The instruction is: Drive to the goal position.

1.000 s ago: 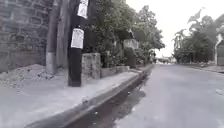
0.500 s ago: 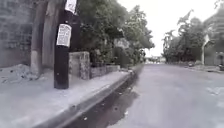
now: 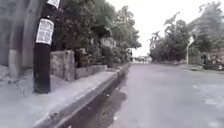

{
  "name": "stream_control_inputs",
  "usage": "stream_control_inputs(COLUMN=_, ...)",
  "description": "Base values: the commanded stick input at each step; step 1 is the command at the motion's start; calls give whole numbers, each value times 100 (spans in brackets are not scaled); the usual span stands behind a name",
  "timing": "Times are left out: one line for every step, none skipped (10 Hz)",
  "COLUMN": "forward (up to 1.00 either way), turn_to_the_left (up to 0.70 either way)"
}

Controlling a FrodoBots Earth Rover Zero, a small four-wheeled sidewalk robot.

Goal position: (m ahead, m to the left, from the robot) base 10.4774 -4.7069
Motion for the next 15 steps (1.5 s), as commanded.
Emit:
stream_control_inputs(forward=39, turn_to_the_left=-58)
stream_control_inputs(forward=70, turn_to_the_left=-35)
stream_control_inputs(forward=70, turn_to_the_left=-30)
stream_control_inputs(forward=70, turn_to_the_left=-5)
stream_control_inputs(forward=70, turn_to_the_left=0)
stream_control_inputs(forward=70, turn_to_the_left=0)
stream_control_inputs(forward=70, turn_to_the_left=-35)
stream_control_inputs(forward=70, turn_to_the_left=-35)
stream_control_inputs(forward=70, turn_to_the_left=-35)
stream_control_inputs(forward=70, turn_to_the_left=-35)
stream_control_inputs(forward=70, turn_to_the_left=-35)
stream_control_inputs(forward=70, turn_to_the_left=-35)
stream_control_inputs(forward=70, turn_to_the_left=-35)
stream_control_inputs(forward=70, turn_to_the_left=-35)
stream_control_inputs(forward=70, turn_to_the_left=-35)
